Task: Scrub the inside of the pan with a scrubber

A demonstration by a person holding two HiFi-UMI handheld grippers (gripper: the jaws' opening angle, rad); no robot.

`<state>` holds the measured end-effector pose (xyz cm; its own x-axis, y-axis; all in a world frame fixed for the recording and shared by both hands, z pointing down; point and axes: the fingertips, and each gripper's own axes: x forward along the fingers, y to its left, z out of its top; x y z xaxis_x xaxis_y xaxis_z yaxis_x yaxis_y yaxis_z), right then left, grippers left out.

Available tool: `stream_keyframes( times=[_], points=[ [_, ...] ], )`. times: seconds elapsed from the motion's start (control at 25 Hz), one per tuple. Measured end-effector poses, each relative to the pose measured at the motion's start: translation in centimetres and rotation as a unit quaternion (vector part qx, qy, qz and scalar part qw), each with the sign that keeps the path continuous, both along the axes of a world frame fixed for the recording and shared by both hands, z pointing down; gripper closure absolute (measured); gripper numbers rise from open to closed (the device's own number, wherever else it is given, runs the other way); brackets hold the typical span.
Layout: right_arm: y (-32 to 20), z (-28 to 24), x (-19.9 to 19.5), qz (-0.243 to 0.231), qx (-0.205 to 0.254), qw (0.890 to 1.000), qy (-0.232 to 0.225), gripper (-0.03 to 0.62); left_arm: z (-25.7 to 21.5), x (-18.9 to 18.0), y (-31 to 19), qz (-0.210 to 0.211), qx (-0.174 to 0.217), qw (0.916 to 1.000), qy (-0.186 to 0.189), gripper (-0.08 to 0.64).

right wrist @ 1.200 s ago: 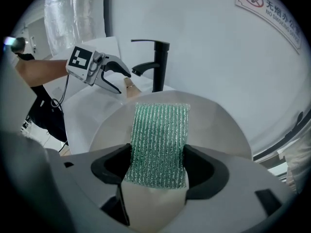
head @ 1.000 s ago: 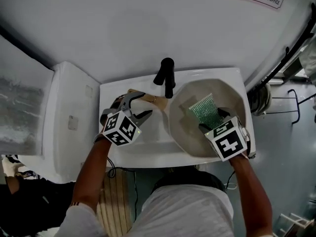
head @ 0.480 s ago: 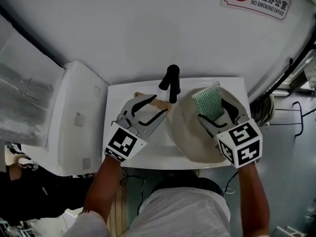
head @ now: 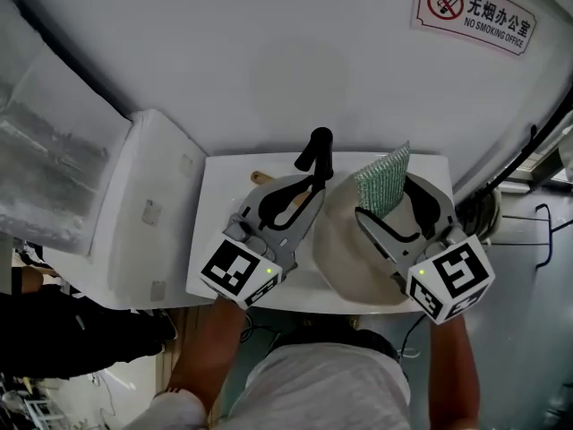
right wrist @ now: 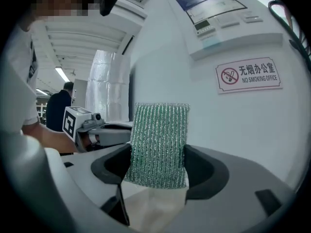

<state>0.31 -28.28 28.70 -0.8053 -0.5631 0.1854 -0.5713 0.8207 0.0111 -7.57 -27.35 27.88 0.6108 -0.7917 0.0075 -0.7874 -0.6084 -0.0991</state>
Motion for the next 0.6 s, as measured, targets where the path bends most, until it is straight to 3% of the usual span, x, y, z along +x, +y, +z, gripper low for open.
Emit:
stream_keyframes(
  times=[0.28,0.6],
  points=[
    [1.2,-2.4,-0.4,-0.015,0.041,0.998,-0.047,0.253,-2.4,0.7,0.5,-0.008,0.015,0.9978,0.063,0.522],
    [2.9,-4.2,-0.1,-0.022,0.073,0.991,-0.105,0.253,-4.1,1.8,1.6,-0.007,0.036,0.9952,0.091,0.540]
  ],
)
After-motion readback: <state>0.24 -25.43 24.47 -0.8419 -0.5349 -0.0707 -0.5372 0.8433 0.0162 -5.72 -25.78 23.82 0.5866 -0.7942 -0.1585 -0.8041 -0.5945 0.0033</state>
